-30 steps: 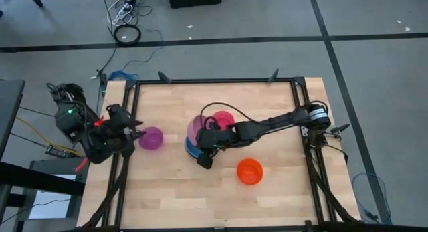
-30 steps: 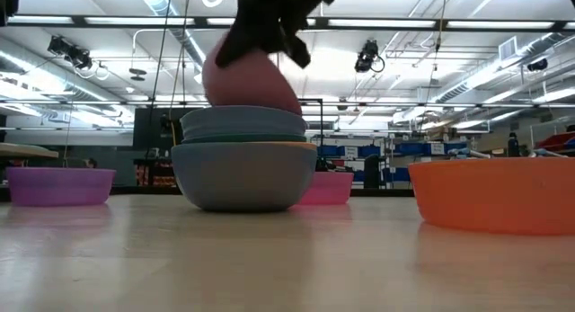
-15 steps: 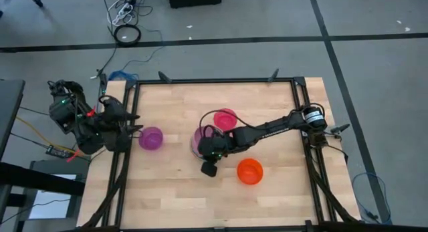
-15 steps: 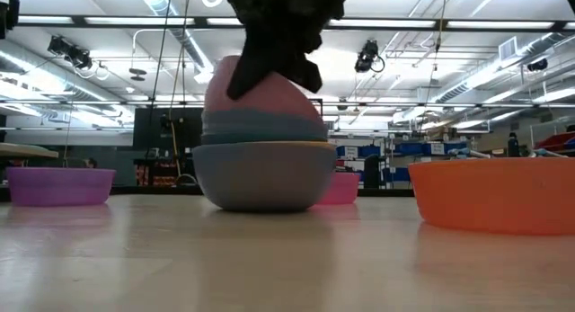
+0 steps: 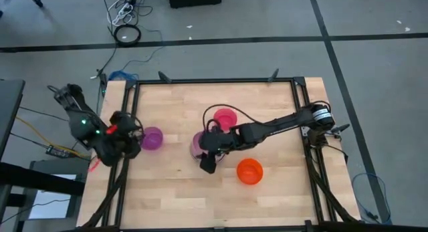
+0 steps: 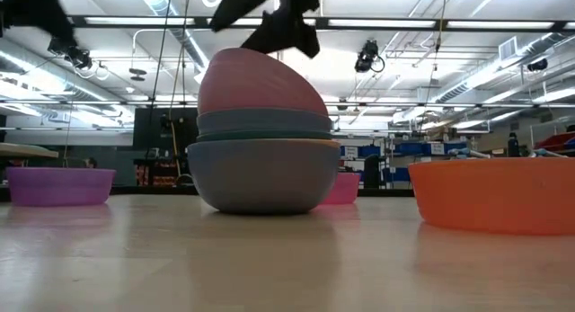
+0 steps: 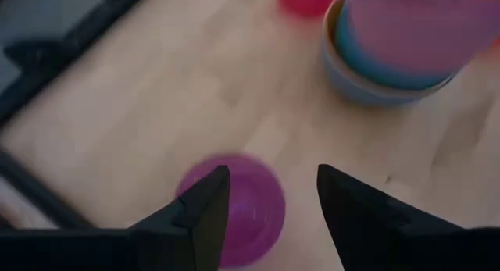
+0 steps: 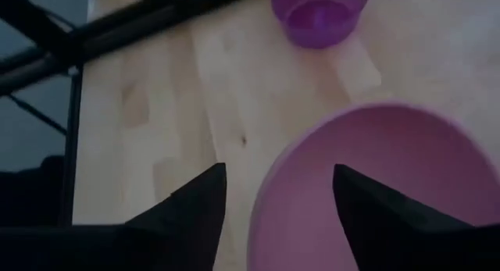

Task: Nest bowls inside each other
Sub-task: Stack the violet bowl on top of the pink bowl

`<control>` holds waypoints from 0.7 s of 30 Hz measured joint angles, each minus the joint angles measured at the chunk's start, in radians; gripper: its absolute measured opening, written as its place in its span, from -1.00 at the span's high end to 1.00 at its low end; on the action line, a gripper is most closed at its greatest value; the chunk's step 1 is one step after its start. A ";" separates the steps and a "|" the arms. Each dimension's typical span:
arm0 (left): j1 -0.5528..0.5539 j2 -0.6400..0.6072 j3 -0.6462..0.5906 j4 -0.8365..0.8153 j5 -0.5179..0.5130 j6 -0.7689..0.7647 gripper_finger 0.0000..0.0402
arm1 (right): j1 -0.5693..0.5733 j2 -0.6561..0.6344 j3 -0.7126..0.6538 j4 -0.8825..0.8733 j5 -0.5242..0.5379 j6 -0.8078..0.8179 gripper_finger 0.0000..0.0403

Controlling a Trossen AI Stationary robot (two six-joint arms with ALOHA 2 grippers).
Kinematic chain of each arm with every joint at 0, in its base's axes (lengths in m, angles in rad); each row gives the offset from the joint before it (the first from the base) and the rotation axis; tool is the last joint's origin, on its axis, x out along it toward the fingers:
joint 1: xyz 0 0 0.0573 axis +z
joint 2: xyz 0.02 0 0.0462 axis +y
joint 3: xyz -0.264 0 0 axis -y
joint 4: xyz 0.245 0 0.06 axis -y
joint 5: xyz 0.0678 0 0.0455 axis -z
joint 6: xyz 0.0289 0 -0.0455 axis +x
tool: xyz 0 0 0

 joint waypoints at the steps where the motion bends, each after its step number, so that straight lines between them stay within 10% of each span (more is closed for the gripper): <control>1: 0.000 0.001 -0.030 0.009 0.023 -0.022 0.00 | 0.000 -0.008 0.000 -0.004 0.012 0.002 -0.11; 12: 0.000 0.018 -0.239 0.199 0.149 -0.065 0.00 | 0.052 -0.048 0.003 0.008 0.101 -0.055 0.38; 21: 0.039 0.104 -0.323 0.363 0.267 0.014 -0.01 | 0.071 -0.143 0.194 -0.036 0.170 -0.224 0.29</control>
